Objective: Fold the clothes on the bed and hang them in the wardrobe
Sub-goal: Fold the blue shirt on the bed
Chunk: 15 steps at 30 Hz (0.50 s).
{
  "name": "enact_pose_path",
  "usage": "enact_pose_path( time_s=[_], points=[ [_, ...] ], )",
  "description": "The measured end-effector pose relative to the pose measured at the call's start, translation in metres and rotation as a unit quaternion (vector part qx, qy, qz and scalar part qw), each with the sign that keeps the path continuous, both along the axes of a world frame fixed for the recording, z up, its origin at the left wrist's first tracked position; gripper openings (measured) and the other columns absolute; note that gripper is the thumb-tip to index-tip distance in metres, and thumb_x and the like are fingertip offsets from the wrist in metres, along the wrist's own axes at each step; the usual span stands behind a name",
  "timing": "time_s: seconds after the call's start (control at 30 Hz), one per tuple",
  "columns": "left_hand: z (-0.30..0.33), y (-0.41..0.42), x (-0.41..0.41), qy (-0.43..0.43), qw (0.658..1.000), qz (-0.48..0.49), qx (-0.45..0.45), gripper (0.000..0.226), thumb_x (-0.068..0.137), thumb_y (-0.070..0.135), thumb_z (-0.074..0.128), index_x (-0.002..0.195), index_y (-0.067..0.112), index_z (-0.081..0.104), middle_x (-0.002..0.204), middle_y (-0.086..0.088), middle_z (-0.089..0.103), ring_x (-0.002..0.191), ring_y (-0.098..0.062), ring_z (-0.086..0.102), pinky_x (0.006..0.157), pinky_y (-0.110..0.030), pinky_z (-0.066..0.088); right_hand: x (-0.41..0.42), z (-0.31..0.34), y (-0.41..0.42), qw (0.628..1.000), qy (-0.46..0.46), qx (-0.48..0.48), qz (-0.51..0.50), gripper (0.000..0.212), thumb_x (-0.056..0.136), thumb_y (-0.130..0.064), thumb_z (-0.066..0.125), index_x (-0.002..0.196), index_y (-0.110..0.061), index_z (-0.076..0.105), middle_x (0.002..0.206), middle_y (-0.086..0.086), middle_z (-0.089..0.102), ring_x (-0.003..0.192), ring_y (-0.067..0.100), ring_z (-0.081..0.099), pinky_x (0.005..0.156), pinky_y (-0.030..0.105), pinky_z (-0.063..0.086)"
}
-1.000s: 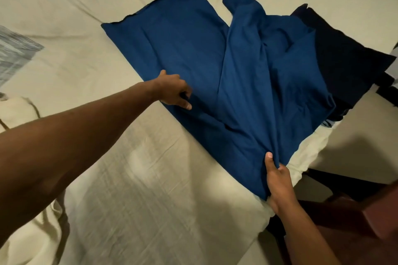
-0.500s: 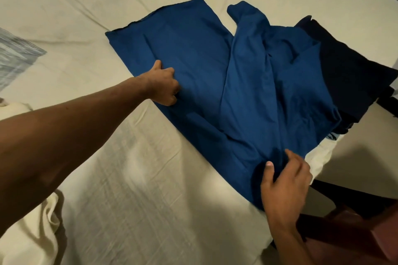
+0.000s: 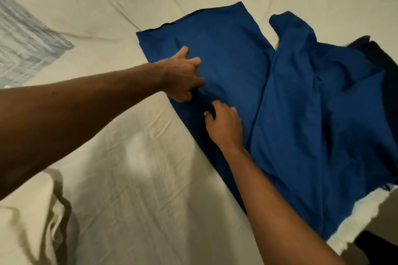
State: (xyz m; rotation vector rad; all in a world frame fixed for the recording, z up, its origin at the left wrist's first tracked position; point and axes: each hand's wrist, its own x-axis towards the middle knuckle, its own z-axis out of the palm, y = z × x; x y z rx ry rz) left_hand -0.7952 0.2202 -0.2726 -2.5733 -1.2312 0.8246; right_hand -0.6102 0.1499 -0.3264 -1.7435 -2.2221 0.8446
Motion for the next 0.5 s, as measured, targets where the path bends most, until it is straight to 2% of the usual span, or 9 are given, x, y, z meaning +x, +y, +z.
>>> enact_pose_path(
  time_s=[0.07, 0.13, 0.17, 0.23, 0.3, 0.37, 0.43, 0.47, 0.5],
  points=[
    [0.005, 0.013, -0.021, 0.065, 0.998, 0.020, -0.004, 0.027, 0.089, 0.045, 0.043, 0.101, 0.028, 0.062, 0.102, 0.010, 0.059, 0.104, -0.018, 0.038, 0.085, -0.044, 0.029, 0.001, -0.001, 0.008, 1.000, 0.004, -0.020, -0.002, 0.028, 0.101, -0.025, 0.051, 0.124, -0.013, 0.060, 0.105, 0.005, 0.069, 0.103, 0.027, 0.057, 0.090, 0.041, 0.045],
    [0.009, 0.025, -0.041, 0.104, 0.993, 0.062, 0.008, 0.034, 0.089, 0.042, 0.046, 0.113, 0.029, 0.067, 0.115, 0.010, 0.056, 0.111, -0.020, 0.037, 0.089, -0.044, 0.031, 0.004, 0.000, 0.017, 0.999, -0.002, -0.045, 0.016, 0.020, 0.099, -0.022, 0.051, 0.113, -0.012, 0.062, 0.077, -0.003, 0.061, 0.082, 0.023, 0.056, 0.080, 0.038, 0.045],
    [0.011, 0.031, -0.050, 0.111, 0.989, 0.093, 0.020, 0.036, 0.090, 0.042, 0.048, 0.118, 0.028, 0.066, 0.120, 0.008, 0.054, 0.116, -0.022, 0.036, 0.093, -0.046, 0.033, 0.003, 0.001, 0.022, 0.998, -0.008, -0.063, 0.029, 0.019, 0.097, -0.022, 0.051, 0.109, -0.012, 0.061, 0.070, -0.005, 0.056, 0.075, 0.021, 0.054, 0.073, 0.035, 0.044],
    [0.014, 0.045, -0.072, 0.096, 0.983, 0.147, 0.054, 0.037, 0.090, 0.043, 0.050, 0.120, 0.028, 0.065, 0.120, 0.004, 0.053, 0.121, -0.025, 0.035, 0.099, -0.047, 0.033, -0.003, 0.004, 0.036, 0.993, -0.002, -0.107, 0.051, 0.016, 0.095, -0.023, 0.053, 0.103, -0.012, 0.060, 0.074, 0.000, 0.060, 0.075, 0.024, 0.058, 0.066, 0.036, 0.046],
    [0.017, 0.057, -0.091, 0.060, 0.977, 0.183, 0.086, 0.036, 0.089, 0.044, 0.050, 0.116, 0.026, 0.068, 0.114, -0.001, 0.054, 0.122, -0.028, 0.035, 0.100, -0.049, 0.032, -0.014, 0.006, 0.050, 0.988, 0.025, -0.135, 0.066, 0.018, 0.092, -0.028, 0.057, 0.096, -0.010, 0.058, 0.084, 0.006, 0.065, 0.084, 0.028, 0.062, 0.071, 0.040, 0.051],
    [0.018, 0.068, -0.102, -0.005, 0.968, 0.221, 0.119, 0.037, 0.089, 0.041, 0.050, 0.112, 0.021, 0.070, 0.111, -0.007, 0.056, 0.122, -0.031, 0.036, 0.101, -0.051, 0.031, -0.030, 0.007, 0.064, 0.984, 0.052, -0.150, 0.083, 0.025, 0.091, -0.033, 0.062, 0.101, -0.010, 0.060, 0.095, 0.005, 0.068, 0.091, 0.026, 0.062, 0.081, 0.041, 0.053],
    [0.017, 0.078, -0.105, -0.063, 0.951, 0.262, 0.149, 0.040, 0.089, 0.038, 0.050, 0.112, 0.013, 0.070, 0.110, -0.013, 0.055, 0.120, -0.034, 0.036, 0.100, -0.052, 0.030, -0.047, 0.007, 0.079, 0.976, 0.099, -0.176, 0.075, 0.029, 0.091, -0.033, 0.064, 0.108, -0.010, 0.063, 0.101, 0.001, 0.069, 0.095, 0.020, 0.062, 0.087, 0.038, 0.054],
    [0.015, 0.082, -0.105, -0.084, 0.943, 0.281, 0.160, 0.039, 0.088, 0.036, 0.051, 0.111, 0.010, 0.070, 0.110, -0.015, 0.055, 0.120, -0.035, 0.036, 0.099, -0.052, 0.030, -0.056, 0.007, 0.086, 0.973, 0.122, -0.186, 0.056, 0.028, 0.092, -0.031, 0.065, 0.109, -0.008, 0.064, 0.099, -0.002, 0.067, 0.093, 0.016, 0.061, 0.086, 0.033, 0.053],
    [0.013, 0.086, -0.105, -0.103, 0.933, 0.303, 0.165, 0.038, 0.088, 0.034, 0.052, 0.111, 0.008, 0.069, 0.112, -0.017, 0.054, 0.120, -0.036, 0.036, 0.099, -0.053, 0.030, -0.063, 0.006, 0.093, 0.973, 0.139, -0.185, 0.028, 0.025, 0.092, -0.027, 0.064, 0.105, -0.005, 0.064, 0.093, -0.003, 0.063, 0.087, 0.013, 0.057, 0.078, 0.029, 0.050]
  ],
)
